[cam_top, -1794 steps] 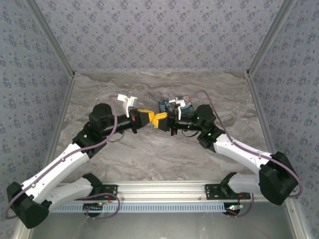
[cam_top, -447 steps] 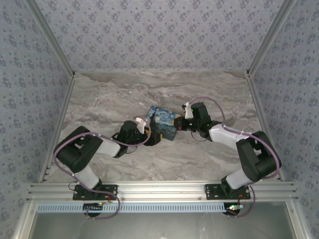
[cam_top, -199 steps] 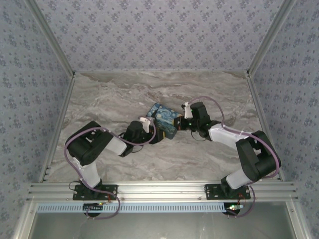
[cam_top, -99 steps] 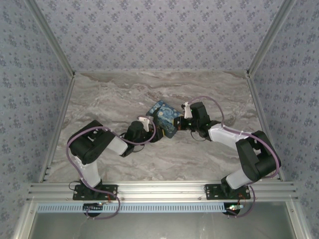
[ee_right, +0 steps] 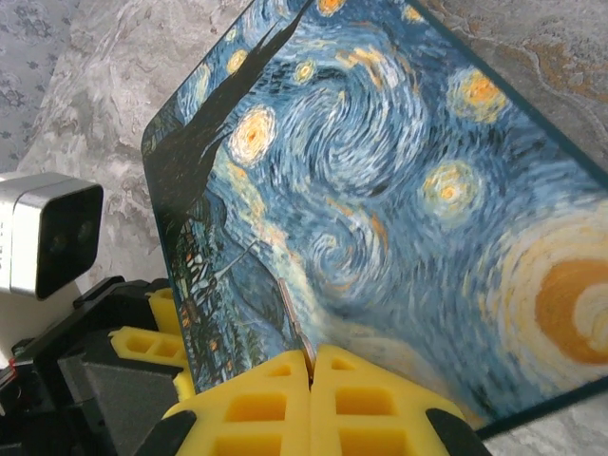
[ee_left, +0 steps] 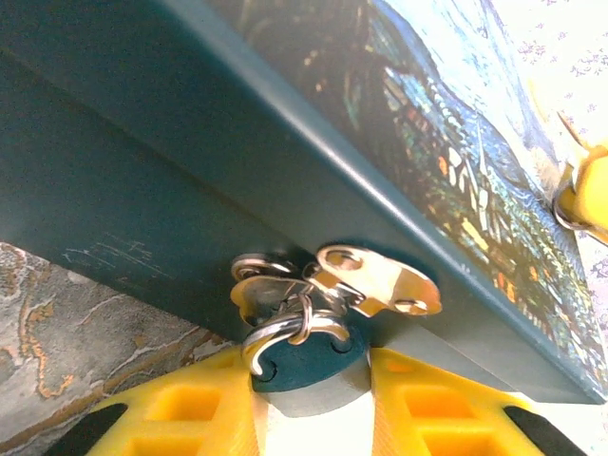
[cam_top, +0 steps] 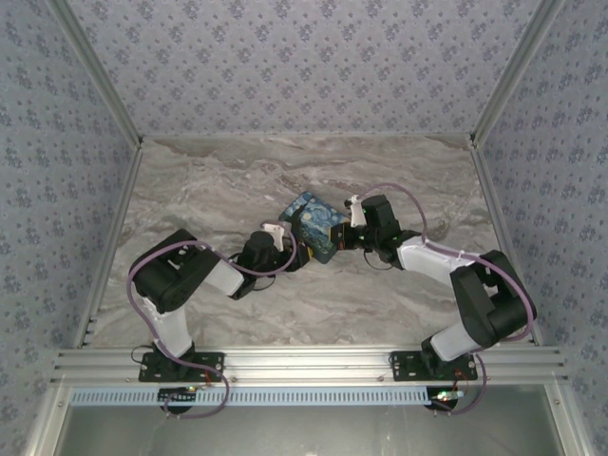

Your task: Unlock the padlock with the key

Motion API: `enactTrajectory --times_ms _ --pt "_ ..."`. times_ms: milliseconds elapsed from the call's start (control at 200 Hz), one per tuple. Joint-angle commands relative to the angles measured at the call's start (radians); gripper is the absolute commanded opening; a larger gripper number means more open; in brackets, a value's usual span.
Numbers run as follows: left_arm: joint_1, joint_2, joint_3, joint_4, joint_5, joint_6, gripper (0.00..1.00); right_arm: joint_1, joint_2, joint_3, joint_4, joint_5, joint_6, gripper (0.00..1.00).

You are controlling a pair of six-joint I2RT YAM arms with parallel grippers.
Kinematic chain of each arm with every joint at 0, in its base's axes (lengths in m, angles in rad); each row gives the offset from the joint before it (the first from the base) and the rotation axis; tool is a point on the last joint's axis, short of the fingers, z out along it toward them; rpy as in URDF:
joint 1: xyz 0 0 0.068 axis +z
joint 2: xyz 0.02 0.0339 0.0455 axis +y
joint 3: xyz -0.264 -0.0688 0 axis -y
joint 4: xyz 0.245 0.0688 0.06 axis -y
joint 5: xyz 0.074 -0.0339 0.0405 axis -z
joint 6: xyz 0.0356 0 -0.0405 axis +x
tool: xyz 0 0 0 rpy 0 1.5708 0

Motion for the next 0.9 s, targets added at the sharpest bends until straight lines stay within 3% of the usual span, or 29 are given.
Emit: enactTrajectory --times_ms 0,270,490,899 --pt "-0.014 -0.052 0.025 0.008 -0.006 -0.019 0.3 0.012 -0.081 0.018 -0.088 0.038 -0.09 0.0" --pt "-0.036 -0.143 0.047 -0.104 -0.004 -0.094 0.3 0.073 -0.271 -0.14 -0.1 0.136 -0.225 0.0" --pt "-0.052 -0.182 0.069 -0.17 0.003 -0.169 0.29 0.172 -0.436 -0.369 0.043 0.266 -0.268 0.0" --pt "-0.092 -0.167 0.109 -0.163 0.0 -0.283 0.28 0.24 -0.442 -0.465 0.208 0.327 -0.32 0.0"
